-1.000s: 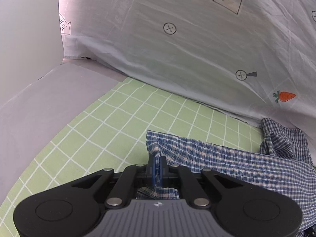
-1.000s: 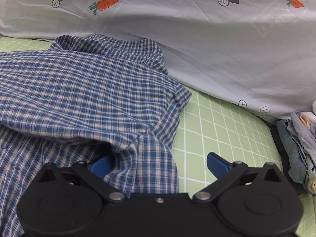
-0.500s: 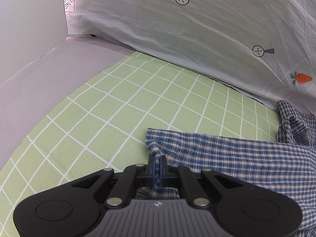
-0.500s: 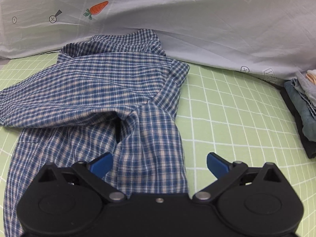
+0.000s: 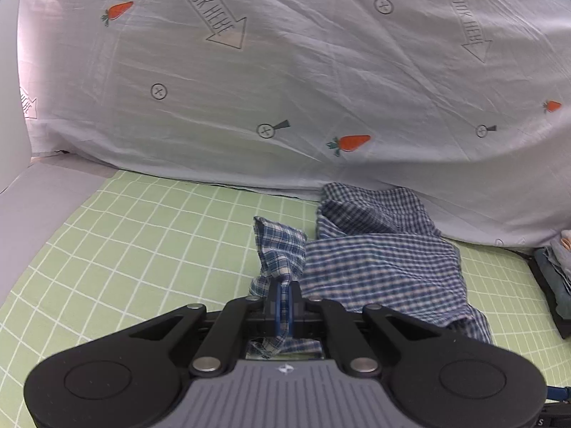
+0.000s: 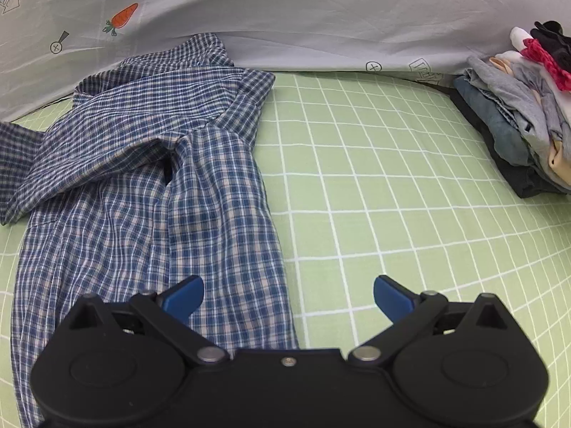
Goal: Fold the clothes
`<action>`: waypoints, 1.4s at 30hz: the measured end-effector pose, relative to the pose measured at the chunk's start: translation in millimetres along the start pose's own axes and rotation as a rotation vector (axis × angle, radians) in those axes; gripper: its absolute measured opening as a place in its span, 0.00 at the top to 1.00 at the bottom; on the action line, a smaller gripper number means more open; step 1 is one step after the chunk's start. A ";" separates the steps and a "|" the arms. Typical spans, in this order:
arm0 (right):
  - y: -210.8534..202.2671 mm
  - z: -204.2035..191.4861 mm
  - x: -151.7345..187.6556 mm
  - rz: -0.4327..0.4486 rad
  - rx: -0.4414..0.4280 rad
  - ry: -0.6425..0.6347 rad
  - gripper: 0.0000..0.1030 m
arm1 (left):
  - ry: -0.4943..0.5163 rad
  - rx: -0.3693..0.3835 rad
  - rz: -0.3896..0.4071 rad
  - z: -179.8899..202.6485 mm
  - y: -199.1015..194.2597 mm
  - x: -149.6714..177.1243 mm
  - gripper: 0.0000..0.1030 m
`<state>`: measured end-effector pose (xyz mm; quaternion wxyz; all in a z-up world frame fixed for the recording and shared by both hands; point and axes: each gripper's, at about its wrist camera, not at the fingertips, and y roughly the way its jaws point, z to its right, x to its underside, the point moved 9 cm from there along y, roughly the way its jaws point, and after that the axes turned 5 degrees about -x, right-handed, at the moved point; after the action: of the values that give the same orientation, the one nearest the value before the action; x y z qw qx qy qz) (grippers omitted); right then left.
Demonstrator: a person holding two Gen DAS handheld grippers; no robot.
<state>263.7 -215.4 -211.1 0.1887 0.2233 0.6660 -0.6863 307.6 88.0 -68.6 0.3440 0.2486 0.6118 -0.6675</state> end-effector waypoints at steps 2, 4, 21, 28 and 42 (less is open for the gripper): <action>-6.4 2.4 7.5 -0.002 -0.008 0.012 0.00 | 0.062 0.038 -0.015 25.3 -9.3 18.0 0.96; -13.0 5.3 14.7 -0.002 -0.011 0.015 0.00 | 0.114 0.074 -0.036 48.6 -17.4 37.8 0.96; -68.3 -3.2 36.6 0.129 -0.319 0.117 0.15 | 0.184 0.151 -0.317 88.9 -46.5 149.1 0.56; -33.0 -70.9 16.4 0.064 -0.591 0.114 0.71 | 0.122 -0.006 -0.345 43.7 -54.7 148.9 0.54; 0.9 -110.4 14.3 0.006 -0.600 0.092 0.95 | 0.051 -0.063 -0.352 8.7 -72.4 159.3 0.54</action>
<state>258.4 -104.6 -221.3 0.2179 0.1903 0.8462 -0.4474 151.2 55.8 -140.6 0.2139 0.1438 0.6749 -0.6914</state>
